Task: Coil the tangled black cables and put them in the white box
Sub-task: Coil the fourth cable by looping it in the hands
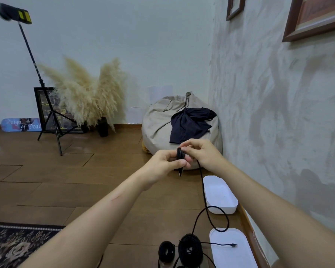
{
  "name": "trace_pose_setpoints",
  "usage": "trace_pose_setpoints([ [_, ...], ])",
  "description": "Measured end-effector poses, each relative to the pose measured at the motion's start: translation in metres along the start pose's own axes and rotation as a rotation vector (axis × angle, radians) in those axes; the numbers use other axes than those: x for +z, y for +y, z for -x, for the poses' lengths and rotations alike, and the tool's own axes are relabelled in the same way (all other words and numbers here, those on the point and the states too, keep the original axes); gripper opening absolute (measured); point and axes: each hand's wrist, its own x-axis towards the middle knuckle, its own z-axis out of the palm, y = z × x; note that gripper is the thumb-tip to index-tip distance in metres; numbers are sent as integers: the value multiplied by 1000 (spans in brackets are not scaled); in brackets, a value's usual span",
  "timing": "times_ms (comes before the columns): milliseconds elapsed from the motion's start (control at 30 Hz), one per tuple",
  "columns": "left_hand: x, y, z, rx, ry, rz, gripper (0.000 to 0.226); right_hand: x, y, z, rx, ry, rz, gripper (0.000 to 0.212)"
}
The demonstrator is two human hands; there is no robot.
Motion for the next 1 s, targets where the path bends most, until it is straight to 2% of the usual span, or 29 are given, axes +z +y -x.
trace_pose_setpoints([
  [133, -4, 2, -5, 42, 68, 106, 16, 15, 4, 10, 107, -97, -138, 27],
  [267, -7, -1, -10, 45, 213, 187, 15, 31, 7, 10, 146, -186, 30, 24],
  [367, -9, -2, -13, 21, 327, 285, 16, 50, 3, 14, 164, -273, 8, 21],
  [467, -14, -5, -15, -2, 398, 306, 13, 58, -3, 13, 128, -251, 65, 26],
  [533, -18, -10, -16, 12, 440, 277, 12, 54, -6, 9, 104, -213, 138, 31],
  [667, -22, -26, -17, 33, 511, 122, 12, 49, -19, 14, 88, -309, 179, 26],
  [733, -23, -34, -16, 6, 470, 53, 13, 42, -25, 14, 78, -318, 177, 25],
  [833, -19, -42, -15, -9, 282, -46, 16, 26, -26, 12, 48, -329, 251, 22],
  [1000, -14, -39, -14, -94, 81, 86, 31, 15, -19, 10, -21, -230, 315, 18],
])
